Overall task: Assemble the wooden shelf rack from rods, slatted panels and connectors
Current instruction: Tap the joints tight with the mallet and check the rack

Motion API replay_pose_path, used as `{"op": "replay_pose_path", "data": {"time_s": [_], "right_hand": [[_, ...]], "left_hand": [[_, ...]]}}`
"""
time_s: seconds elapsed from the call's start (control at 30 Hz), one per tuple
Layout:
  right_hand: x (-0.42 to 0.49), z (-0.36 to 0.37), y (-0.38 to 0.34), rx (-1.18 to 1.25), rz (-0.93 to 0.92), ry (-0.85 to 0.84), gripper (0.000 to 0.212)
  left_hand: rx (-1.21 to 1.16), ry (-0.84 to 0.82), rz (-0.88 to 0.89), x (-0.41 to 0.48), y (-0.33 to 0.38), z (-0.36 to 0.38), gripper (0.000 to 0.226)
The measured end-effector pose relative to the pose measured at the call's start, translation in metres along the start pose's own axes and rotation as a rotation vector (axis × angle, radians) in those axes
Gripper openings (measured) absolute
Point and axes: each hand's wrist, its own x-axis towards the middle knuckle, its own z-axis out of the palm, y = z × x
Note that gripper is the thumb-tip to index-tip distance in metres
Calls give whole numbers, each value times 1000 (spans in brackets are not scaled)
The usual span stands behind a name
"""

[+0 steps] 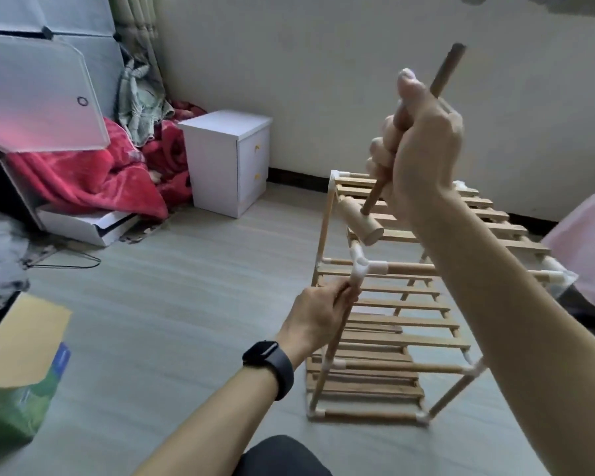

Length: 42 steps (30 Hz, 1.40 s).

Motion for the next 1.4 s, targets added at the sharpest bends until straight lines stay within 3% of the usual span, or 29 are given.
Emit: {"op": "replay_pose_path", "data": {"time_s": [0.17,0.23,0.33,0.53,0.6,0.67,0.73,0.8,0.87,0.93,1.23,1.4], "right_hand": [[-20,-29,30,-300,20,47,45],[-14,-33,18,-256,-14,55,45],[-5,-40,2,21,-105,97,45],[-30,-43,34,-267,27,1,54],[-26,-66,19,-314,36,35,53],[-29,-96,10,-573,-13,35,45],[-47,-124,16,-1005,-58,-78,31],[-67,-147,34,-1290,46,-205,29],[-83,-165,48,-1456,140,-246,38],[-89,-176,57,-1492,102,-215,42],[-45,-265,40,-1410,223,79,29],[-10,-304,8,-1704,236,98,29]], "left_hand": [[-37,31,66,-2,-2,5,63],[-30,28,67,-1,-4,6,62],[-30,48,73,-1,-7,8,59],[-30,-52,36,1,-5,-3,31],[69,-105,77,8,-8,-18,39],[161,-82,92,26,-10,-33,45],[256,-2,98,56,-6,-44,50],[437,33,131,89,5,-51,61],[690,-77,184,118,14,-53,63],[829,-205,218,133,19,-49,59],[606,-114,383,98,46,-14,49],[447,-254,368,76,66,12,62]]}}
